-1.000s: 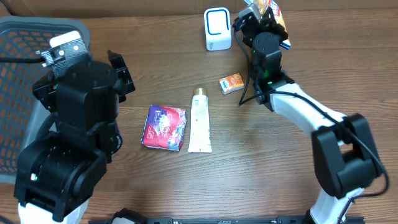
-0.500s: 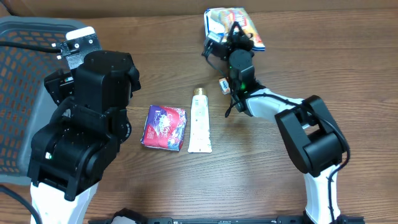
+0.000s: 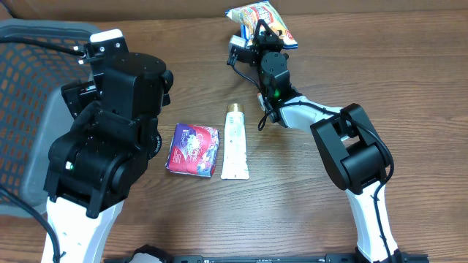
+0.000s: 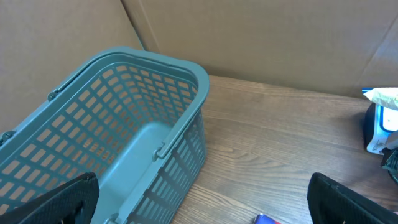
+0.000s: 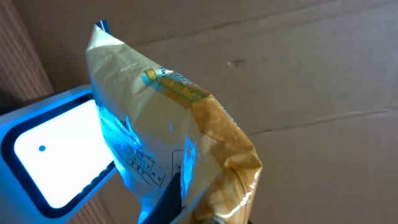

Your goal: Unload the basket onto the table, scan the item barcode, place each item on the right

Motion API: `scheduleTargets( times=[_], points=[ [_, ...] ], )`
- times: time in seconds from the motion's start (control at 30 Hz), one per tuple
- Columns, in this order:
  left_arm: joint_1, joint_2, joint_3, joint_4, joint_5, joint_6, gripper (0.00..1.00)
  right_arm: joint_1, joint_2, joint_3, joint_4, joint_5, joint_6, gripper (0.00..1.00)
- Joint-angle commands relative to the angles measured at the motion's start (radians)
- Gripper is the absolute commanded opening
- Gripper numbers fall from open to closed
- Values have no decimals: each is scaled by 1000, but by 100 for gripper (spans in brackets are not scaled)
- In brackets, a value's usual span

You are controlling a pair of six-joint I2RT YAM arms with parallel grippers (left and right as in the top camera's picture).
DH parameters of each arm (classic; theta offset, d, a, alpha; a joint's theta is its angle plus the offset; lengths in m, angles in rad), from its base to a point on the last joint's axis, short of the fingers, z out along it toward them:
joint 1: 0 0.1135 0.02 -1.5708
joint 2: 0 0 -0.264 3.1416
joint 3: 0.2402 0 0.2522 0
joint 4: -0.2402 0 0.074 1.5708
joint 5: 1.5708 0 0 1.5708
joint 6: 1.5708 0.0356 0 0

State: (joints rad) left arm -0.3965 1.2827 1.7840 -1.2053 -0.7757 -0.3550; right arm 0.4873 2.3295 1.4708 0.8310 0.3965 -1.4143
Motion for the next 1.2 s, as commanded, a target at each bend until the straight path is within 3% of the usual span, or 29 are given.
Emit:
scheduleTargets(
  times=[0.0,0.53,0.77,1.17],
  points=[
    [6,11,16,0,-21,18,100,-32,2,38,-29,-3,-16,4],
    [6,13,16,-3,-20,18,100,-58,2,38,-100,-22,8,4],
    [6,13,16,-7,-20,18,100,-59,2,38,33,-54,24,4],
    [6,13,16,-6,-20,10,100,-86,19,38,40,-152,-32,4]
  ],
)
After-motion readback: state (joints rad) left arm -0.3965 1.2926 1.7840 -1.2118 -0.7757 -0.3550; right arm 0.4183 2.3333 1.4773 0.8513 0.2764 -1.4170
